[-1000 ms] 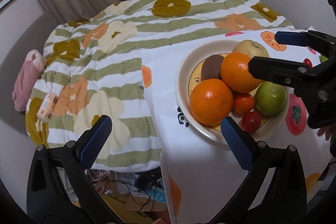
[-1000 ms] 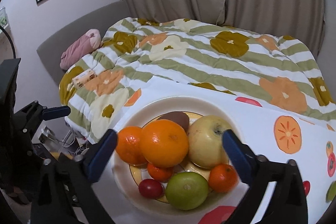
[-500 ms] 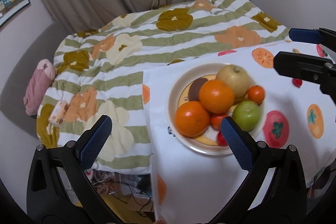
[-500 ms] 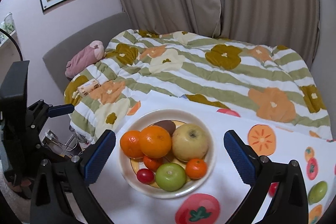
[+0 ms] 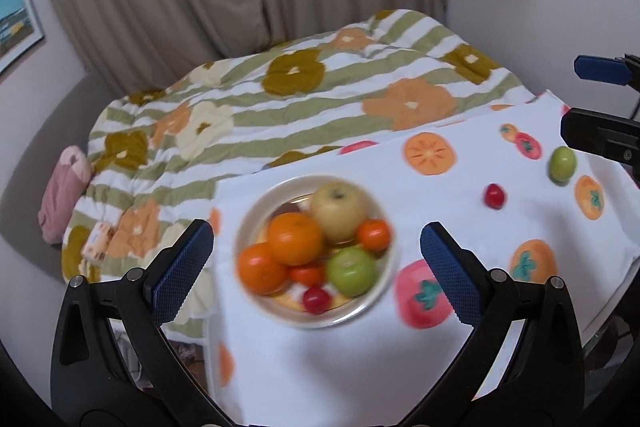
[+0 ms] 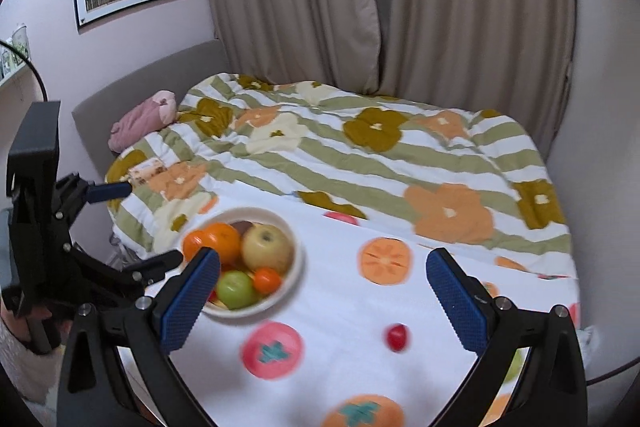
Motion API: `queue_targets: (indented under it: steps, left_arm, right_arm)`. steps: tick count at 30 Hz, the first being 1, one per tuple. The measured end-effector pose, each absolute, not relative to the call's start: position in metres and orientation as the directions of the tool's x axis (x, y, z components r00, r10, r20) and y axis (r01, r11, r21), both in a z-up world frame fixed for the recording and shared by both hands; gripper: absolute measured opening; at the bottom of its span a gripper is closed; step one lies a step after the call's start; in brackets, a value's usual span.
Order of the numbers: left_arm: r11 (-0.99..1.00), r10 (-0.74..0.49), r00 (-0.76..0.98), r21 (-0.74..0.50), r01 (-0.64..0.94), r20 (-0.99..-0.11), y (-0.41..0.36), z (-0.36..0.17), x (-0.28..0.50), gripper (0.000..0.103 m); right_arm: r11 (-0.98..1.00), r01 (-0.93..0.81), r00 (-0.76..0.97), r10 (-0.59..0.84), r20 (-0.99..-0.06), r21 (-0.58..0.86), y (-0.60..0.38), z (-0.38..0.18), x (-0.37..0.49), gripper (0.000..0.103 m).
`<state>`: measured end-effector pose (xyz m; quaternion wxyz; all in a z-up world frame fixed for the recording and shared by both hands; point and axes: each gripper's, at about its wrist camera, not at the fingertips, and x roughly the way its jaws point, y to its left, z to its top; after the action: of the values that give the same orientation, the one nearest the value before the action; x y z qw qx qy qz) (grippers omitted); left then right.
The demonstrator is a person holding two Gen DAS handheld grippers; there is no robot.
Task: Organize fruits
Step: 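Move both tools back toward the last fruits on the sheet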
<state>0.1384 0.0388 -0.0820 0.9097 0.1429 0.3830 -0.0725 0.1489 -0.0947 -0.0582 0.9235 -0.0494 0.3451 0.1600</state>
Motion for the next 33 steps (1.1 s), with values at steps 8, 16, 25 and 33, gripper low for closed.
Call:
queue_targets:
  steps: [8, 16, 25, 33]
  left_arm:
    - [0.936, -0.082, 0.673, 0.176, 0.306, -0.735, -0.020, -0.093, 0.140, 0.103]
    - [0.913, -0.086, 0.634, 0.193, 0.359, -0.769, -0.072, -0.129, 0.143, 0.103]
    - [0.882, -0.145, 0.607, 0.176, 0.437, -0.781, -0.121, -0.174, 0.158, 0.103]
    - [0.834, -0.126, 0.593, 0.238, 0.497, -0.795, -0.151, -0.211, 0.178, 0.085]
  right_arm:
    - [0.967, -0.253, 0.714, 0.203, -0.670, 0.022, -0.161, -0.066, 0.131, 0.103]
    - [0.985, -0.170, 0.678, 0.142, -0.721, 0.034, -0.218, -0.096, 0.123, 0.103]
    - [0.992, -0.113, 0.634, 0.109, -0.766, 0.047, -0.257, -0.146, 0.130, 0.103]
    - [0.993, -0.091, 0.615, 0.113, -0.780, 0.072, -0.281, -0.181, 0.146, 0.103]
